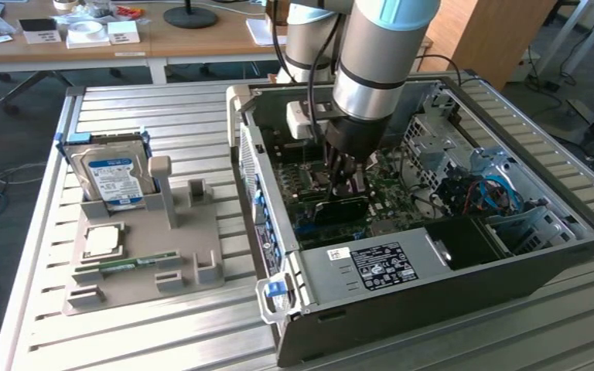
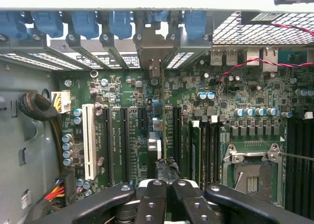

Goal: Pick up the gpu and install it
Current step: 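Press down on the gpu until it lock into place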

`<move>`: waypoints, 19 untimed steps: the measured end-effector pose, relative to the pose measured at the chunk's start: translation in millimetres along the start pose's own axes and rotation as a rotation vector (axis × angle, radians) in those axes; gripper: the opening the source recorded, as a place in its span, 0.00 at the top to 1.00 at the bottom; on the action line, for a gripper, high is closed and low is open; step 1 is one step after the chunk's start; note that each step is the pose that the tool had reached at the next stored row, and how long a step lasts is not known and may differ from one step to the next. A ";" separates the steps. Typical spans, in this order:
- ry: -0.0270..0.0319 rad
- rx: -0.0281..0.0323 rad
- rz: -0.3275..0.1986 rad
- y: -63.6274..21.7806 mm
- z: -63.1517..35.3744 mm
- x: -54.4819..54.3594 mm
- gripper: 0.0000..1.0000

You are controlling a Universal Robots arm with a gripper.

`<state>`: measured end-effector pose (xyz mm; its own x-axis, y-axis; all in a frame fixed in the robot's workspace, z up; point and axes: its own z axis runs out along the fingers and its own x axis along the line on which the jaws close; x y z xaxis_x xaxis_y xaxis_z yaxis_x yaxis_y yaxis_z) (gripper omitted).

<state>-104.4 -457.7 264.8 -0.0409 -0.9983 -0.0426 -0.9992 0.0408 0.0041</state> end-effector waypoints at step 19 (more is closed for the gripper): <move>0.0006 -0.0001 0.000 0.4 4.2 0.2 0.89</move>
<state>-104.9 -457.7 260.6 -0.0410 -0.9983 -0.0420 -0.9992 0.0409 0.0043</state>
